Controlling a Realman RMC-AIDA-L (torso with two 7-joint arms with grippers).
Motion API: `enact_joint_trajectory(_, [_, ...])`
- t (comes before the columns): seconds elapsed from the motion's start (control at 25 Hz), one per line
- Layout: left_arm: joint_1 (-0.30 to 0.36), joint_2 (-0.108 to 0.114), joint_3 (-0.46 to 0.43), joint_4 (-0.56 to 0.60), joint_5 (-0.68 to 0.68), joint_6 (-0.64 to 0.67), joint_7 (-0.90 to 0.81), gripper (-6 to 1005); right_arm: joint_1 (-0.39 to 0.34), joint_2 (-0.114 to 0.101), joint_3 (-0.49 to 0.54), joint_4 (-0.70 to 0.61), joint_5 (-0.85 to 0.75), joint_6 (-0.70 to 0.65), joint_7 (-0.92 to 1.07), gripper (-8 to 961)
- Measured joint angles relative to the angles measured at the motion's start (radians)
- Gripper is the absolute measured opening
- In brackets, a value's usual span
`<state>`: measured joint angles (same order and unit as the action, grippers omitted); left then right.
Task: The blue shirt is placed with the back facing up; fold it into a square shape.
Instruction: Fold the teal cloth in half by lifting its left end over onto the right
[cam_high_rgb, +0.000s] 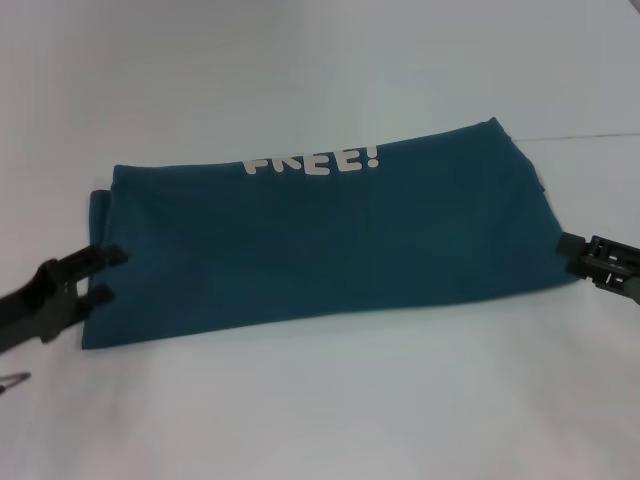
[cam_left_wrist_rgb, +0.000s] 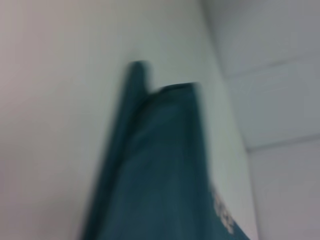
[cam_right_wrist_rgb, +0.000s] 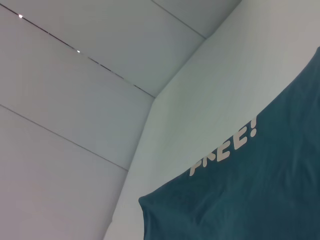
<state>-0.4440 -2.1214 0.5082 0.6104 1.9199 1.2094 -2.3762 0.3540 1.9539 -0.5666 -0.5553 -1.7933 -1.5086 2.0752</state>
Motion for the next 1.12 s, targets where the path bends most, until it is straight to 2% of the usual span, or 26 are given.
enact_joint_trajectory(0.08, [-0.026,0.033,-0.002,0.023,0.06,0.059,-0.011,716,0.001,-0.001,-0.001,-0.001,-0.004,0.002,-0.001,703])
enact_joint_trajectory(0.16, [-0.04,0.053,-0.007,0.04,0.119,0.082,-0.076,716,0.001,-0.002,0.0,-0.003,-0.009,0.003,-0.001,703])
enact_joint_trajectory(0.24, [-0.041,0.061,-0.012,0.073,0.175,0.09,-0.201,716,0.001,-0.002,0.002,-0.003,-0.01,0.002,-0.001,703])
enact_joint_trajectory(0.52, [0.0,0.052,-0.052,0.08,0.195,0.094,-0.327,716,0.002,-0.001,0.008,-0.001,-0.011,0.005,-0.001,703])
enact_joint_trajectory(0.84, [0.024,0.04,-0.082,0.04,0.205,0.063,-0.343,716,0.002,-0.003,0.007,0.0,-0.011,0.022,0.002,703])
enact_joint_trajectory(1.12, [0.019,0.039,-0.076,0.007,0.206,0.039,-0.344,715,0.002,-0.003,0.009,0.001,-0.011,0.023,0.007,703])
